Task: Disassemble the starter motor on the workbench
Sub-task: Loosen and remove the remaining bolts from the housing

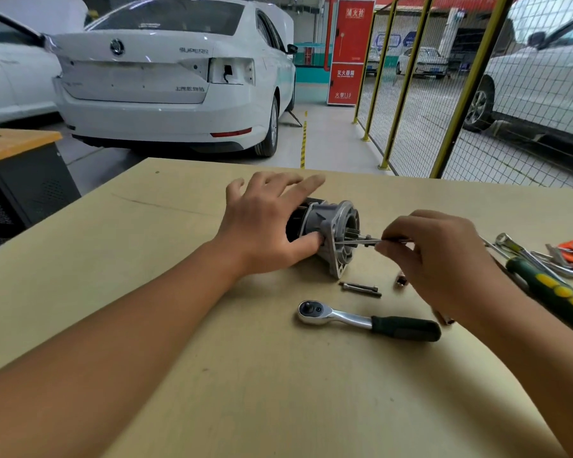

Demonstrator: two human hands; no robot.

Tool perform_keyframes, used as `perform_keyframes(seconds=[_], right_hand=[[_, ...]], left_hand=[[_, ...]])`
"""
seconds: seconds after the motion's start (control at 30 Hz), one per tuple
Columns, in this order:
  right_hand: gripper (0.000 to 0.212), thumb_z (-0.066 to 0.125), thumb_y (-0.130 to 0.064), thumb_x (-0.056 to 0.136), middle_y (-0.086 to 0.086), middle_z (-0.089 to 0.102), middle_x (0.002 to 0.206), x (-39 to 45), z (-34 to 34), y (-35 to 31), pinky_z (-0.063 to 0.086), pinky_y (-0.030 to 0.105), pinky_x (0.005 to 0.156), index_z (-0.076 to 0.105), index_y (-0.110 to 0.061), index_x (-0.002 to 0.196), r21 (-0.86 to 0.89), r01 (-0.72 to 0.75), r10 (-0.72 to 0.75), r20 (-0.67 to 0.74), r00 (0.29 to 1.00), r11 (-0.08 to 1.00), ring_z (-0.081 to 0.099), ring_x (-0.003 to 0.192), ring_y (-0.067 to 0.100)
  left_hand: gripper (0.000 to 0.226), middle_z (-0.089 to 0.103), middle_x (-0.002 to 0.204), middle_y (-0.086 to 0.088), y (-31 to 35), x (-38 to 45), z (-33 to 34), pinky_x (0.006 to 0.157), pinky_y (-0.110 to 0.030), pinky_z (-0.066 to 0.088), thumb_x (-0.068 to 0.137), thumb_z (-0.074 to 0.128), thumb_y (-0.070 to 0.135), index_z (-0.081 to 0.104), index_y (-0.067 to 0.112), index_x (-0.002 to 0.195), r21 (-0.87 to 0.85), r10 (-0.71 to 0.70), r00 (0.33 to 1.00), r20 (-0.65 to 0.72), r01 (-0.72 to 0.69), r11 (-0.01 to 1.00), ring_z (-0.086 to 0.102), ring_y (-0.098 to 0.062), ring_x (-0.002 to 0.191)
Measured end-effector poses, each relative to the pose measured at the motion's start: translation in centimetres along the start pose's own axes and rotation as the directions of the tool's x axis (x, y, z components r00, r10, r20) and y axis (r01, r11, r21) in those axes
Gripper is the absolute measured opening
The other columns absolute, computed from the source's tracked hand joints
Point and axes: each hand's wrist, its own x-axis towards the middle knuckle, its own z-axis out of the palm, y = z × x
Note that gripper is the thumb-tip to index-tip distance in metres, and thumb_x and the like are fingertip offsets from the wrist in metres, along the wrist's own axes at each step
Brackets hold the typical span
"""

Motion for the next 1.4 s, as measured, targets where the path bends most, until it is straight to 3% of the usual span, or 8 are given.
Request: perform_keyframes(seconds=[0.2, 0.43, 0.53, 0.63, 0.73, 0.9, 1.13, 1.4], right_hand=[[0.004, 0.08, -0.02, 0.084, -0.005, 0.064, 0.071, -0.3, 0.3, -0.3, 0.038, 0.018, 0.061, 0.078, -0.017, 0.082, 0.073, -0.106, 0.105, 0.015, 0.994, 0.992, 0.055, 0.067, 0.005], [0.022, 0.081, -0.03, 0.082, -0.01, 0.066, 0.099, -0.5, -0.4, -0.4, 0.048, 0.011, 0.067, 0.075, -0.03, 0.103, 0.265, -0.143, 0.144, 0.017, 0.989, 0.954, 0.065, 0.071, 0.007], [0.04, 0.08, -0.048, 0.073, 0.0, 0.071, 0.102, 0.0, -2.3, 0.2, 0.057, 0.036, 0.055, 0.07, -0.03, 0.106, 0.617, -0.412, 0.368, 0.205, 0.907, 0.671, 0.071, 0.06, 0.021], [0.051, 0.063, -0.06, 0.079, 0.024, 0.068, 0.08, 0.6, -4.2, 1.4, 0.045, 0.03, 0.039, 0.074, -0.012, 0.089, 0.662, -0.685, 0.424, 0.55, 0.72, 0.304, 0.055, 0.043, 0.026], [0.055, 0.06, -0.059, 0.077, 0.021, 0.061, 0.065, 0.4, -4.7, 1.5, 0.034, 0.02, 0.035, 0.074, -0.006, 0.075, 0.492, -0.843, 0.343, 0.771, 0.537, 0.216, 0.043, 0.033, 0.018], [0.062, 0.05, -0.063, 0.091, 0.01, 0.049, 0.055, 0.5, -3.6, 1.4, 0.028, 0.014, 0.032, 0.065, -0.006, 0.069, 0.485, -0.875, 0.247, 0.846, 0.473, 0.016, 0.033, 0.029, 0.011], [0.042, 0.074, -0.049, 0.075, 0.001, 0.049, 0.05, 0.6, -3.3, 1.4, 0.029, 0.013, 0.026, 0.062, -0.01, 0.066, 0.437, -0.875, 0.098, 0.899, 0.426, -0.21, 0.036, 0.026, 0.005], [0.044, 0.074, -0.052, 0.074, 0.005, 0.054, 0.054, 0.6, -3.0, 1.1, 0.033, 0.015, 0.026, 0.061, -0.011, 0.077, 0.51, -0.825, 0.121, 0.86, 0.496, -0.244, 0.04, 0.028, 0.005]], left_hand=[[0.042, 0.048, 0.151, 0.002, 2.3, -0.5, 0.7, 0.106, -0.058, 0.036, 0.085, 0.065, 0.039, 0.072, 0.032, 0.126, -0.278, 0.32, 0.946, -0.056, -0.322, 0.905, 0.041, -0.02, 0.141], [0.012, 0.059, 0.141, 0.001, 4.6, -0.2, 1.2, 0.1, -0.058, 0.041, 0.093, 0.073, 0.024, 0.077, 0.018, 0.102, -0.273, 0.253, 0.965, -0.072, -0.263, 0.925, 0.046, -0.025, 0.135], [0.011, 0.061, 0.14, 0.003, 4.7, -0.3, 1.3, 0.102, -0.053, 0.039, 0.093, 0.072, 0.021, 0.076, 0.015, 0.101, -0.274, 0.253, 0.964, -0.082, -0.266, 0.924, 0.047, -0.026, 0.133], [0.011, 0.062, 0.138, 0.004, 4.7, -0.4, 1.4, 0.101, -0.052, 0.039, 0.093, 0.07, 0.019, 0.076, 0.014, 0.1, -0.307, 0.251, 0.963, -0.095, -0.269, 0.913, 0.049, -0.025, 0.131], [0.01, 0.063, 0.137, 0.004, 4.3, -0.4, 1.5, 0.099, -0.056, 0.041, 0.093, 0.07, 0.019, 0.075, 0.014, 0.1, -0.315, 0.256, 0.96, -0.109, -0.278, 0.908, 0.051, -0.025, 0.13], [0.01, 0.063, 0.136, 0.004, 3.8, -0.3, 2.0, 0.095, -0.061, 0.045, 0.092, 0.071, 0.019, 0.075, 0.015, 0.101, -0.322, 0.282, 0.95, -0.133, -0.311, 0.894, 0.051, -0.025, 0.128], [0.018, 0.061, 0.139, 0.002, 3.4, -0.3, 1.9, 0.097, -0.059, 0.045, 0.092, 0.071, 0.027, 0.074, 0.018, 0.107, -0.305, 0.286, 0.95, -0.127, -0.312, 0.9, 0.053, -0.025, 0.129], [0.088, 0.049, 0.149, 0.02, -1.1, -0.2, 0.7, 0.111, -0.055, 0.034, 0.074, 0.067, 0.077, 0.037, 0.046, 0.15, -0.198, 0.17, 0.975, 0.141, -0.14, 0.97, 0.048, -0.014, 0.135]])
